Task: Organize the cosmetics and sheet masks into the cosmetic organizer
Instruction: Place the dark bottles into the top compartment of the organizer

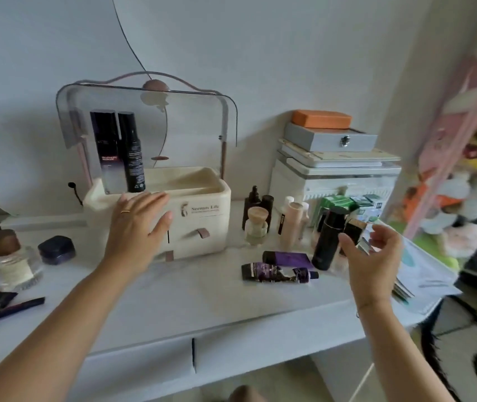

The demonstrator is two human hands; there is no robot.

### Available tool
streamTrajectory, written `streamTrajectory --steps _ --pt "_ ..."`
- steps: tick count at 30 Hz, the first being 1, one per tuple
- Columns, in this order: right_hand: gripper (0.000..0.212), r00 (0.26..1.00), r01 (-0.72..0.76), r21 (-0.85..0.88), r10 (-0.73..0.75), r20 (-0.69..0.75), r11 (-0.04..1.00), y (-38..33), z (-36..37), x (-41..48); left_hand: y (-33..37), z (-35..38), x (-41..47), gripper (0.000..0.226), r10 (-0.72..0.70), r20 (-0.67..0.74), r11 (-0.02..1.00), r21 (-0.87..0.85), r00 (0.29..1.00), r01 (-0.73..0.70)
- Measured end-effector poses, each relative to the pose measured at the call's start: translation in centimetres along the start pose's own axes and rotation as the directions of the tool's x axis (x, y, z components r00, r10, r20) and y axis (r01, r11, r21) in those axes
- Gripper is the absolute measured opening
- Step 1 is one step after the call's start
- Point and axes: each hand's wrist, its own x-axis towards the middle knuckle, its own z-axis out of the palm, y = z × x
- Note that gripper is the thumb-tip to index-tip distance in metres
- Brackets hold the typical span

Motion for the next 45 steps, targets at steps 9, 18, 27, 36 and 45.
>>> streamTrajectory --steps 9,18,27,36,45 --pt "0.027 0.934 -0.22 -0.005 0.212 0.286 0.975 5.7 0.1 2.6 -0.5 0.9 0.1 0.045 -0.002 -0.053 1.0 -0.003 0.999 0.002" --pt "0.023 0.926 0.008 0.164 -0.069 0.37 0.987 -2.8 -1.9 0.6 -0.6 -0.2 0.3 0.048 -0.024 0.021 0.999 -0.033 1.0 0.024" --pt "0.024 0.552 0.037 0.418 -0.368 0.749 0.907 -17.8 16.6 -1.2 -3.0 -2.1 -0.1 0.031 -0.009 -0.095 0.997 -0.075 0.995 0.002" --pt "0.043 0.489 0.101 0.079 -0.118 0.864 0.992 -17.8 29.3 -0.9 -3.8 -1.7 -0.4 0.04 -0.029 -0.104 0.997 -0.073 0.994 0.022" --pt "0.039 0.472 0.11 0.073 -0.117 0.874 0.991 -17.7 31.0 -0.9 -3.9 -1.3 -0.5 0.042 -0.028 -0.146 0.997 -0.069 0.989 0.018"
